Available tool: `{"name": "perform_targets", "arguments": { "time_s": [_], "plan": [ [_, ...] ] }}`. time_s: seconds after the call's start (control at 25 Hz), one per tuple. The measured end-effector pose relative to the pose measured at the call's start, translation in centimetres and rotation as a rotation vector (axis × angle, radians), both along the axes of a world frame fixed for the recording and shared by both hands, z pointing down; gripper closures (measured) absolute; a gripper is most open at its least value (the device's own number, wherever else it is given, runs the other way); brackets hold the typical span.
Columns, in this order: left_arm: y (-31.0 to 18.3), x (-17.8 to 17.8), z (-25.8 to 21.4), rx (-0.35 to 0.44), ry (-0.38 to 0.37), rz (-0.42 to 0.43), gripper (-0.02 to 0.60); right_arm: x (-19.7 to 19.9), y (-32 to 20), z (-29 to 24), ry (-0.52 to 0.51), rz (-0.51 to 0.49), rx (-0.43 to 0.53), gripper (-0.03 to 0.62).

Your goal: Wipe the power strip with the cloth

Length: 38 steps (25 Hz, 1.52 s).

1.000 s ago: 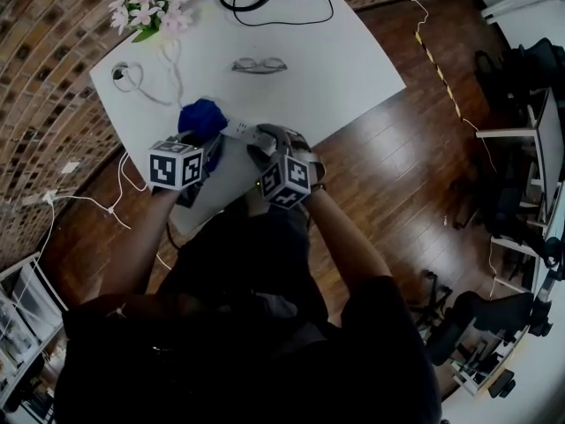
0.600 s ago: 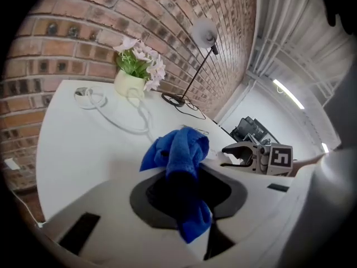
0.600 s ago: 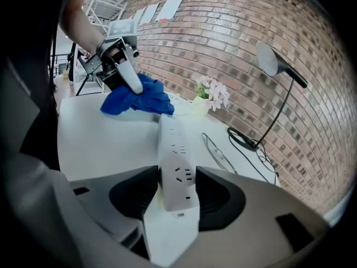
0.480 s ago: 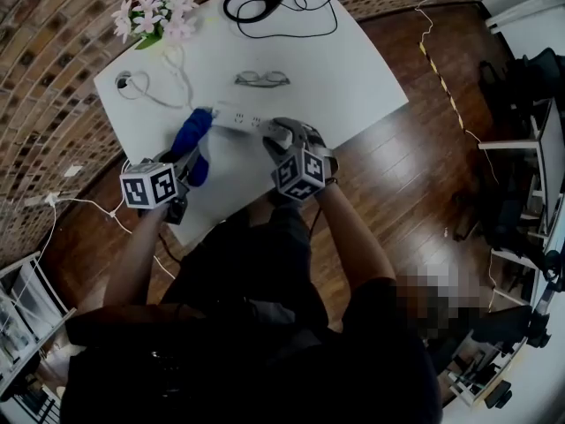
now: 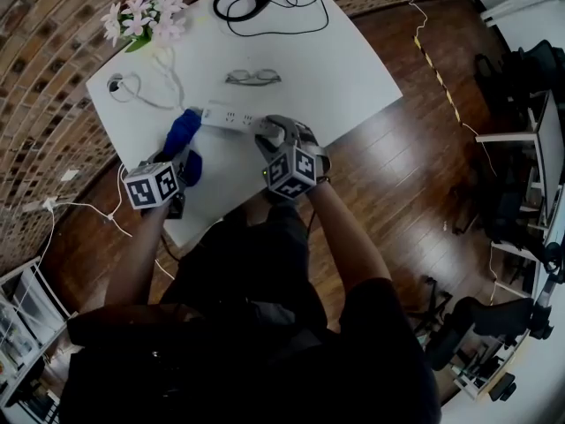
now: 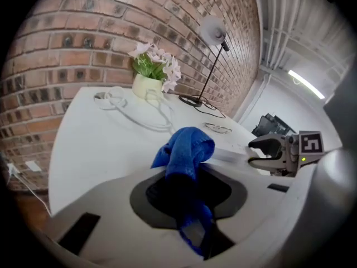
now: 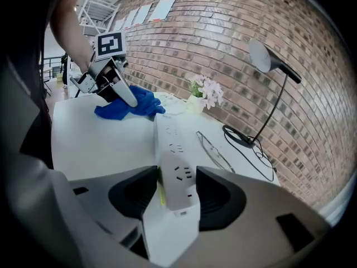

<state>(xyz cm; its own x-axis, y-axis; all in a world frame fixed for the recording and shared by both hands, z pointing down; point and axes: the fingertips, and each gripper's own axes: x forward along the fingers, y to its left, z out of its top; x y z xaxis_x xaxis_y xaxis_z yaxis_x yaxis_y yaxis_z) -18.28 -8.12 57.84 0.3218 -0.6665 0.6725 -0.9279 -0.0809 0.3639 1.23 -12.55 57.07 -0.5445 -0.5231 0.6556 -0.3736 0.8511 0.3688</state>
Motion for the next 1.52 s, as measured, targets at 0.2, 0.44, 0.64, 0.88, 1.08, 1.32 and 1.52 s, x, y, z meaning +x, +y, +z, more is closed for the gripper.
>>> {"name": "perform_targets", "arguments": {
  "time_s": [0.2,0.44,0.64,0.88,1.08,1.32,1.52],
  "plan": [
    [-0.9,-5.0,-0.2,0.065,-0.082,-0.108,0.463,0.2,0.1,0.1,-0.008,0.009,0.009,0.364],
    [-1.8,-8.2,-0.7,0.097,-0.094,-0.123,0.435,0.2,-0.1,-0.2,-0.041,0.059,-0.017,0.358],
    [-1.9,-8.9,-2.6,0.172,-0.221,-0.123,0.370,0.1,-0.2,-0.5,-0.083,0.102,-0.061,0.339],
    [-0.3,-8.0,-7.0,0.304,-0.233,-0.113,0.351,1.3,0.1,-0.6,-0.079,0.121,-0.081,0.306],
    [-0.1,-5.5,-7.7,0.327,-0.212,-0.030,0.351,1.8,0.8,-1.1,-0.081,0.099,-0.055,0.306],
    [-0.7,-2.0,-7.6,0.330,-0.163,0.067,0.351,2.0,1.8,-2.3,-0.134,0.120,-0.055,0.306],
    [-1.6,0.5,-8.3,0.351,-0.139,0.146,0.369,1.6,2.5,-2.9,-0.152,0.117,-0.036,0.306]
  ]
}}
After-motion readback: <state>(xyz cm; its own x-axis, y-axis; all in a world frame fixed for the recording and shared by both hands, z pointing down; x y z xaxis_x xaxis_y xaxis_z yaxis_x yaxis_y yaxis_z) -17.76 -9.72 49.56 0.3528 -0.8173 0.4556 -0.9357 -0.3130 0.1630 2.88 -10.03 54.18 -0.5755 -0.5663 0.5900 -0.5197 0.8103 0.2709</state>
